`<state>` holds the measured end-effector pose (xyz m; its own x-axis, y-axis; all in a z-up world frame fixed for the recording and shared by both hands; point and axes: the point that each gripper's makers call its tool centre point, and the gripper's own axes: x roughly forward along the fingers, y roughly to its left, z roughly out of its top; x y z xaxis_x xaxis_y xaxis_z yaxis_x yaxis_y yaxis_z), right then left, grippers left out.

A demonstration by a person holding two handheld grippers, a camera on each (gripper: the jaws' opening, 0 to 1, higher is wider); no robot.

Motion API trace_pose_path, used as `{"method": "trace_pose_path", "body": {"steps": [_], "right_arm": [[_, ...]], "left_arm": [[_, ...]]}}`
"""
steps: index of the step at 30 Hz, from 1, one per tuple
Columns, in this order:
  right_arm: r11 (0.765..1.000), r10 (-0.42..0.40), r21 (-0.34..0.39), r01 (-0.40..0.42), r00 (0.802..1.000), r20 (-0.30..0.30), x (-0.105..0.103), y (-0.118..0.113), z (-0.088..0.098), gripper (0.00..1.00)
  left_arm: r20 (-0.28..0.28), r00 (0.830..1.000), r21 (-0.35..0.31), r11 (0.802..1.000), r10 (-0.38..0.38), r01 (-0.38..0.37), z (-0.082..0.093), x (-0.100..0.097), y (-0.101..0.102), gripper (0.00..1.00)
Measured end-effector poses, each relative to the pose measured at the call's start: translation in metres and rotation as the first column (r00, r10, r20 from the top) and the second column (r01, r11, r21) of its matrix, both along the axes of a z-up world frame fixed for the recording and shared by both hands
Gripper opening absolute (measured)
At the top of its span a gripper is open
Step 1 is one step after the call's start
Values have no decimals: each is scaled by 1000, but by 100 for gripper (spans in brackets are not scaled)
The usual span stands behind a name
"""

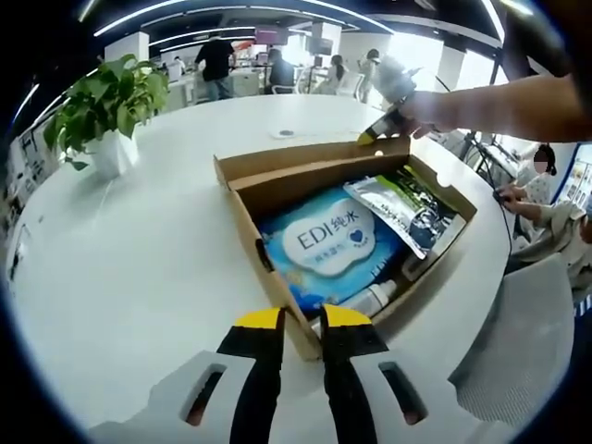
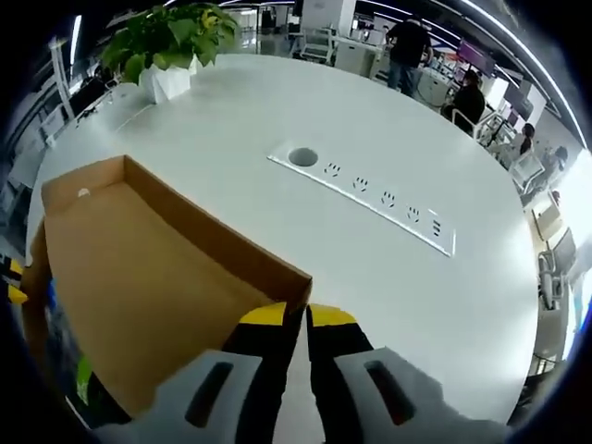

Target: Operate the shoe box by opening the lid, removing the specified soft item, and placing it in the target area until the item is outside and the box remains undamaged.

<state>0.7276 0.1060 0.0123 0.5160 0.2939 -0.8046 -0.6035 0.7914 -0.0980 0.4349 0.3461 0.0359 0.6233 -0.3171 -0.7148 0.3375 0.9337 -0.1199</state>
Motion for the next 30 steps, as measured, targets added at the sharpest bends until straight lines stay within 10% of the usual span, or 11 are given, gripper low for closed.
{"method": "trace_pose_path", "body": {"steps": [17, 30], "right_arm": [[993, 4, 120, -22, 989, 145, -57, -18, 64, 20], [992, 35, 113, -55, 985, 170, -106, -27, 81, 19]], "left_arm": [[65, 997, 20, 999, -45, 44, 52, 10, -15, 20], [11, 993, -30, 992, -119, 119, 41, 8, -62, 28]]}}
